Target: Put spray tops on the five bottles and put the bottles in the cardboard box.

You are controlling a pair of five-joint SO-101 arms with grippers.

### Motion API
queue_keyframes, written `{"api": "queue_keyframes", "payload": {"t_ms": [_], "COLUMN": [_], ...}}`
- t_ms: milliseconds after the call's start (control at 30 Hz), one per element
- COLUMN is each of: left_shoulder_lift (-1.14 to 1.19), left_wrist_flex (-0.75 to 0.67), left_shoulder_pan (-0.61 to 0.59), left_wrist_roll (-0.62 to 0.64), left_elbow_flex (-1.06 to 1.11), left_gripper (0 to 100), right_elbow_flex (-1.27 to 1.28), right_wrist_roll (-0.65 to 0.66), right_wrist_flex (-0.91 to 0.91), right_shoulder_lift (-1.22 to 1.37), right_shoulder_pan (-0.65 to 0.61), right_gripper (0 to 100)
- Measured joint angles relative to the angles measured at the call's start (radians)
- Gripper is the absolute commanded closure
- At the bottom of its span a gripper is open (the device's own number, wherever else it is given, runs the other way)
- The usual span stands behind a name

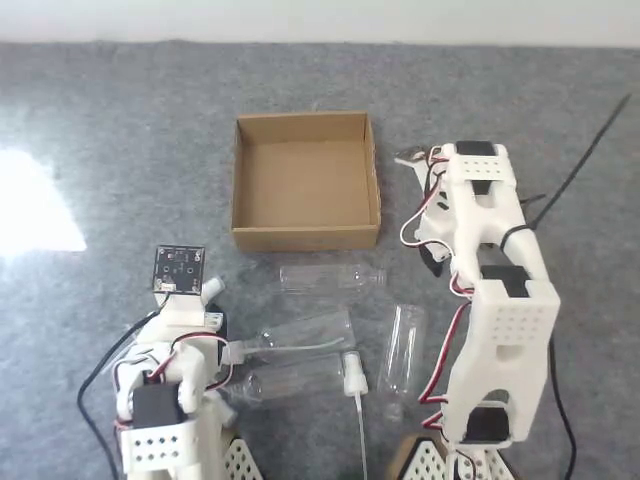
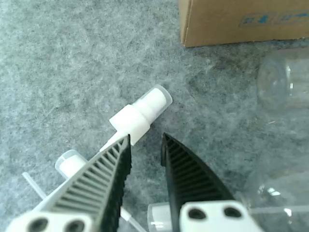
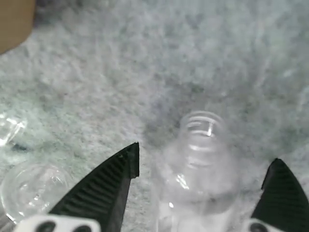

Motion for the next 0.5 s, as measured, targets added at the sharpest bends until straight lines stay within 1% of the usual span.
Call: {"api": "queue_keyframes", "payload": {"t_ms": [333, 500], "left_shoulder_lift": [0.0, 0.0], "left_wrist_flex": [0.0, 0.0], "left_shoulder_pan": [0.0, 0.0], "left_wrist_roll": [0.0, 0.0], "left_elbow_flex": [0.0, 0.0], "left_gripper": [90, 90], "right_elbow_flex": [-0.054, -0.055], "right_wrist_roll": [0.002, 0.057], "right_wrist_flex": [-0.003, 0.025], "right_shoulder_lift": [0.0, 0.008], "right_shoulder_pan": [0.0, -0.005], "right_gripper": [62.6, 62.7]}}
